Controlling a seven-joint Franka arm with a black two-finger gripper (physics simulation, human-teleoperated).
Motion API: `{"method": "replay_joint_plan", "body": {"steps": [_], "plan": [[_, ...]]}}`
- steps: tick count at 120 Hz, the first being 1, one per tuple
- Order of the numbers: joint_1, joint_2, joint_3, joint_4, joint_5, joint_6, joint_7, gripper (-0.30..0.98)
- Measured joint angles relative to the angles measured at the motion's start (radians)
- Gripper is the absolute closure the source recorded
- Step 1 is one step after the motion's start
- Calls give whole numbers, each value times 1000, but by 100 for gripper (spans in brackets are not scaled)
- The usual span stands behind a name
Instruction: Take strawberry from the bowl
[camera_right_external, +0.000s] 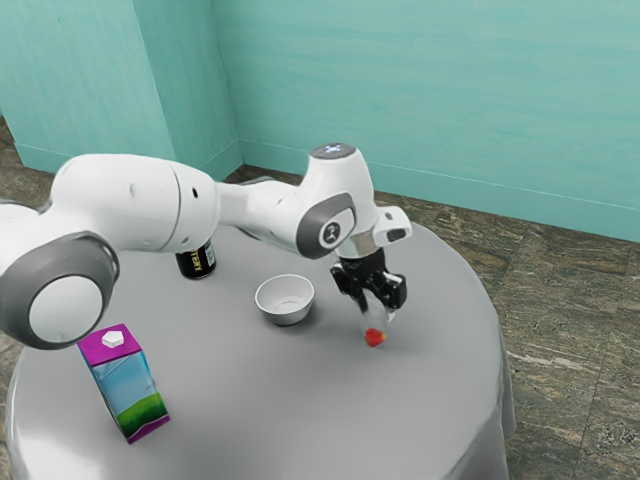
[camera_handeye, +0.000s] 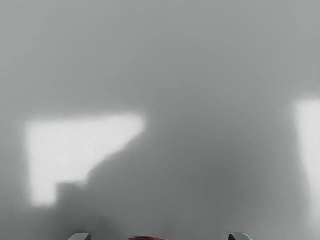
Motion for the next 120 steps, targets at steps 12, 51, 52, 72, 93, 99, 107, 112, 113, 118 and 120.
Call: {"method": "replay_joint_plan", "body": {"steps": [12, 51, 52, 72, 93, 99, 107, 112, 113, 118, 120], "plan": [[-8, -14, 11, -2, -2, -1, 5, 19], [-94, -230, 204, -20, 72, -131, 18, 4], [-94, -236, 207, -21, 77, -135, 19, 4], [-94, -350, 243, -44, 168, -225, 23, 2], [-85, -456, 269, -46, 204, -318, 27, 1], [-83, -460, 275, -37, 206, -342, 29, 1], [-83, -461, 280, -31, 208, -368, 30, 0], [-83, -460, 282, -29, 208, -381, 31, 0], [-83, -460, 282, -29, 208, -383, 31, 0], [-83, -459, 283, -29, 208, -393, 32, 0], [-83, -458, 283, -29, 208, -396, 32, 0]]}}
